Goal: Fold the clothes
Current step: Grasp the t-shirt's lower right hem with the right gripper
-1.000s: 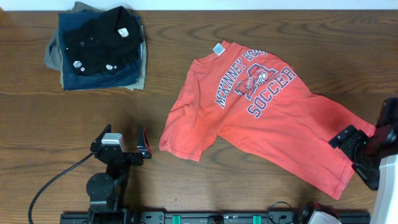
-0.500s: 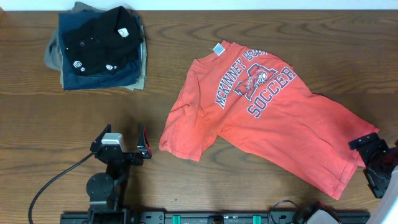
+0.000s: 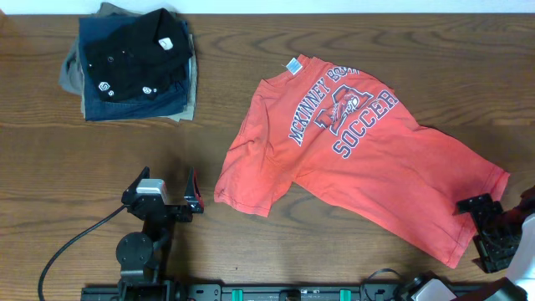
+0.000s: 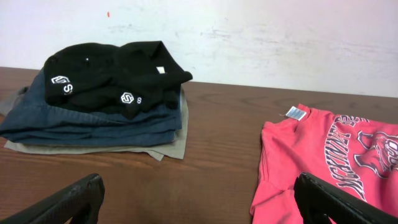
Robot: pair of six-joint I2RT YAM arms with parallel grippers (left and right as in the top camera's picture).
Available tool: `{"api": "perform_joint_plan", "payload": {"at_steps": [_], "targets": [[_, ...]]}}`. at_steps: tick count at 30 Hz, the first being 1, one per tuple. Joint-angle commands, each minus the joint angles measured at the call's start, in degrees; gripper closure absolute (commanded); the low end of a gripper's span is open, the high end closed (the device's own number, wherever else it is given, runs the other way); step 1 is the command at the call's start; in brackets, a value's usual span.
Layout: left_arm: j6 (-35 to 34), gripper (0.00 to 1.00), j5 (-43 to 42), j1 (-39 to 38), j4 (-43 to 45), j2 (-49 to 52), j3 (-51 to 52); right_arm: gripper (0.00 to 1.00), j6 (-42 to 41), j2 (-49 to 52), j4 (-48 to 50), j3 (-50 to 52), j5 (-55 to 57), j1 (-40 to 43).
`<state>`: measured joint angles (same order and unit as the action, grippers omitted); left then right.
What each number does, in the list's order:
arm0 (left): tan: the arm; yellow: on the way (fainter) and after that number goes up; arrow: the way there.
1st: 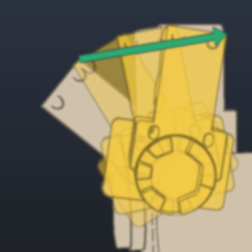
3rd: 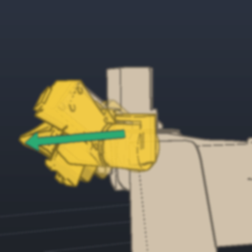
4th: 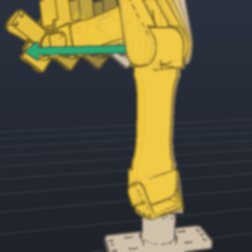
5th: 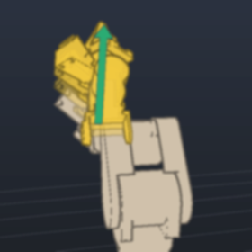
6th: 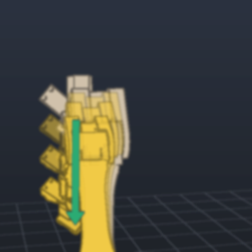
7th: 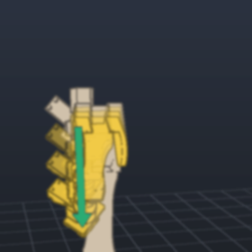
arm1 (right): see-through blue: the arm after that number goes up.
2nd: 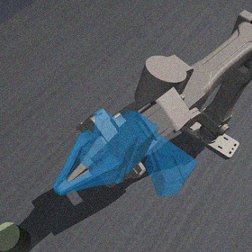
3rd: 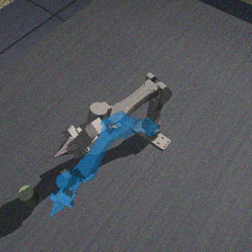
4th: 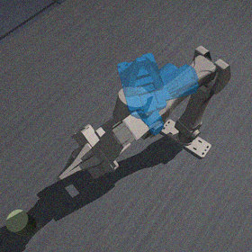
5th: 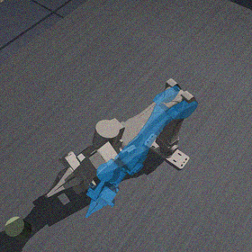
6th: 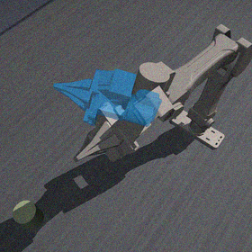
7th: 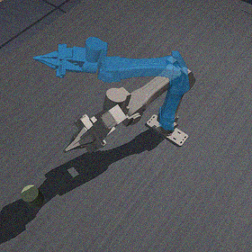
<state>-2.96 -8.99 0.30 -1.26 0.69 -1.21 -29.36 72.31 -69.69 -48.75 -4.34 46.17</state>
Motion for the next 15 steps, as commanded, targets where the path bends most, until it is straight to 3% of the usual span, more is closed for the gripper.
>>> {"api": "perform_joint_plan", "payload": {"at_steps": [1, 6, 15], "targets": [[0.2, 0.02, -0.79, -0.11, -1.92, -0.35, 0.98, 0.01, -2.1, 0.04, 1.42, 1.84, 0.07, 0.74], [0.2, 0.02, -0.79, -0.11, -1.92, -0.35, 0.98, 0.01, -6.67, 0.04, 5.29, 5.25, 2.78, 1.92], [0.17, 0.02, -0.79, -0.11, -1.92, -0.35, 0.98, 0.01, -6.62, 0.09, 12.02, 10.86, 4.44, 4.17]]}}
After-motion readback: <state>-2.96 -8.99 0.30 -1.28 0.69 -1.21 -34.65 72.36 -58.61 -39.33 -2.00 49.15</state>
